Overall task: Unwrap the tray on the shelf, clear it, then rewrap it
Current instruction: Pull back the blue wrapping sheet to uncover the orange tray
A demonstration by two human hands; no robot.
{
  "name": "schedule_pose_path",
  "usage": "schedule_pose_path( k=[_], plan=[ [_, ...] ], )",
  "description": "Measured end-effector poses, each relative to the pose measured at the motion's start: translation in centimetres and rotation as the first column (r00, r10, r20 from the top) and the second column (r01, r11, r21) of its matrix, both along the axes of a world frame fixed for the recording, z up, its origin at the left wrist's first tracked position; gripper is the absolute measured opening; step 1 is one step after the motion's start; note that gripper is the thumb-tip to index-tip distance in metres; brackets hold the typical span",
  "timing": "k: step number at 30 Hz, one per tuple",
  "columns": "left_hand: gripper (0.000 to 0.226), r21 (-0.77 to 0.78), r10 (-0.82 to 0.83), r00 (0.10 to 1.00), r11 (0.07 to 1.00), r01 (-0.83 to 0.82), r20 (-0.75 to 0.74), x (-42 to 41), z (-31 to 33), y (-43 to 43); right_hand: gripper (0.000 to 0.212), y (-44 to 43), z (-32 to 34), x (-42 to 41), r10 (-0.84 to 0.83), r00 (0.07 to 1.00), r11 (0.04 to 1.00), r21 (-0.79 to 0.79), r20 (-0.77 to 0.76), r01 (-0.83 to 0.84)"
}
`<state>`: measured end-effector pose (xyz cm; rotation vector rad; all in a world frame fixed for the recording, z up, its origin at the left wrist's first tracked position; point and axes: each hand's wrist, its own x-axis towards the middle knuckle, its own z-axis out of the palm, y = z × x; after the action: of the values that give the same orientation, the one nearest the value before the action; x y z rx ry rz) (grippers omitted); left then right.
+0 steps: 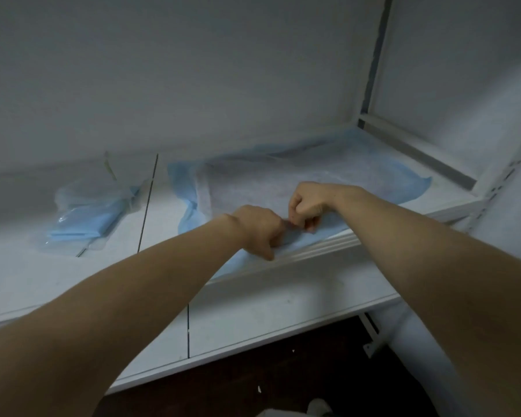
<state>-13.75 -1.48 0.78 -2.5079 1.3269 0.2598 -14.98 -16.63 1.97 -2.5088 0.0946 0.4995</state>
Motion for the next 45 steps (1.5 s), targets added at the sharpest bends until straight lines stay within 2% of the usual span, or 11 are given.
schedule_pose_path(
  k=[5,9,12,15,18,20,24,29,34,38,45],
  plan=[
    [0.026,-0.243,0.172,0.965,0.945,-0.219,-0.200,0.9,1.1,0.6,0.033,0.3,1.3,-0.6,0.044,0.997,0.996,-0.072,-0.066,-0.049],
    [0.028,-0.320,0.287,0.917,0.872,-0.370,-0.278,2.5,1.5,1.4,0.036,0.3,1.5,-0.2,0.115,0.990,0.940,-0.313,-0.077,-0.133],
    [0.031,-0.298,0.345,0.877,0.844,-0.445,-0.335,3.7,2.2,2.5,0.014,0.2,1.6,1.1,0.140,0.990,0.925,-0.358,0.006,-0.129],
    [0.030,-0.140,0.462,0.736,0.794,-0.592,-0.495,4.8,3.0,4.2,0.011,0.0,2.3,2.7,0.118,0.990,0.940,-0.329,0.077,-0.086],
    [0.003,-0.033,0.581,0.658,0.737,-0.675,-0.480,6.3,3.6,6.5,0.009,0.2,3.1,4.2,0.044,0.994,0.957,-0.291,0.102,-0.012],
    [0.007,-0.072,0.630,0.627,0.677,-0.732,-0.458,7.2,4.0,8.3,0.023,0.5,3.4,5.0,0.000,0.994,0.949,-0.313,0.108,0.034],
    [0.003,-0.192,0.652,0.446,0.425,-0.885,-0.612,8.4,4.4,11.0,0.033,1.5,3.3,6.4,-0.068,0.991,0.932,-0.346,0.115,0.104],
    [0.018,-0.261,0.425,0.249,0.030,-0.965,-0.870,9.5,3.3,12.9,0.025,1.9,2.5,8.9,-0.115,0.979,0.936,-0.312,0.168,0.163],
    [0.030,-0.266,0.263,0.212,-0.188,-0.946,-0.941,10.1,1.6,12.0,0.021,1.6,2.0,10.1,-0.138,0.962,0.917,-0.337,0.236,0.214],
    [0.011,-0.330,0.387,0.243,-0.176,-0.928,-0.890,10.7,1.2,11.5,0.031,1.6,2.0,10.2,-0.186,0.946,0.909,-0.318,0.266,0.268],
    [0.042,-0.293,0.489,0.198,-0.125,-0.948,-0.850,11.0,1.4,13.4,0.035,1.5,1.8,10.4,-0.169,0.925,0.833,-0.452,0.340,0.318]
  ],
)
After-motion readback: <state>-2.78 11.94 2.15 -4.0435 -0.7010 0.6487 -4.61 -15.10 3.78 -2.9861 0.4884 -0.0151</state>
